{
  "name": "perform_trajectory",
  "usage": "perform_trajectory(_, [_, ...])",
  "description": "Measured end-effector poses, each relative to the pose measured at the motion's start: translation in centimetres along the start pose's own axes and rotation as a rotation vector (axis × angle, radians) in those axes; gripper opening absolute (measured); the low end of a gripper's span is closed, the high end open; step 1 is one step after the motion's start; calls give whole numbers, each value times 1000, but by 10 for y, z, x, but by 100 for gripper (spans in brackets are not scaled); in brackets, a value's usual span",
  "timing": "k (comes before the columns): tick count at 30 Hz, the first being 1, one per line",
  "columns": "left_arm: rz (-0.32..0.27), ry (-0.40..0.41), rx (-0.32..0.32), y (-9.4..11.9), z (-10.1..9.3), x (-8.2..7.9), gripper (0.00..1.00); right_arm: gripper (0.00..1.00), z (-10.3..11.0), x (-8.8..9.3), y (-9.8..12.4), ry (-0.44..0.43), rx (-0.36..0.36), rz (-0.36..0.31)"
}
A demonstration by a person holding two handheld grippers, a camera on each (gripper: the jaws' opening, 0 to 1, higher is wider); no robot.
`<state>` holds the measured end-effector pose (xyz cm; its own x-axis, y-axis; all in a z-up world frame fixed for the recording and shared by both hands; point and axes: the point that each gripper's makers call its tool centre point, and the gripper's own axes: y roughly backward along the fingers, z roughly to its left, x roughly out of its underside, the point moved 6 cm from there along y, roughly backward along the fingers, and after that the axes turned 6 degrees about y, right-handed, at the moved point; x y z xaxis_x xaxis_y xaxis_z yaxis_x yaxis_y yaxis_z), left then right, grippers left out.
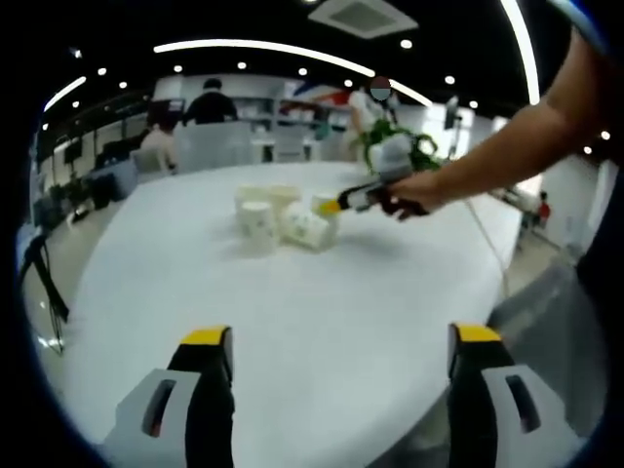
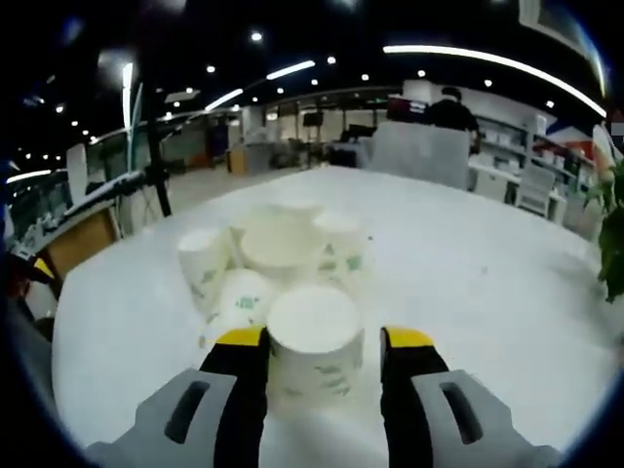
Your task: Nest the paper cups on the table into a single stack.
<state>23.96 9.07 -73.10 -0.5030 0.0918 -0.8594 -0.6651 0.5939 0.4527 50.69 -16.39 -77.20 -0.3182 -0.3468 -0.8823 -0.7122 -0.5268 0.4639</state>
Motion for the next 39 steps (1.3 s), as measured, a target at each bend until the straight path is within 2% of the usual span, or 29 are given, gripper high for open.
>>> perform_trajectory(3, [-2, 3, -4, 1, 1, 0, 88, 36, 0, 3, -1, -13, -15, 9])
perform_trajectory(10, [5, -22, -8, -1, 1, 1, 91, 35, -1, 2, -1, -13, -17, 8])
perform_trajectory(16, [11, -53, -5, -3, -1, 2, 98, 35, -2, -1, 1, -7, -12, 11])
perform_trajectory(22, [21, -91, 0, -3, -4, 3, 98, 35, -4, -8, 5, -3, -13, 4])
perform_trajectory(24, [22, -92, 1, -3, -4, 4, 98, 34, -6, -11, 7, 29, -2, -1])
perform_trajectory(27, [19, -91, -1, -2, -4, 3, 98, 34, -9, -14, 9, 23, 8, 22])
perform_trajectory(33, [31, -83, 3, -3, -3, 5, 98, 34, -13, -27, 13, 52, 9, 11])
perform_trajectory(39, [30, -95, 4, -3, -4, 5, 98, 34, -12, -39, 19, 21, -7, -4])
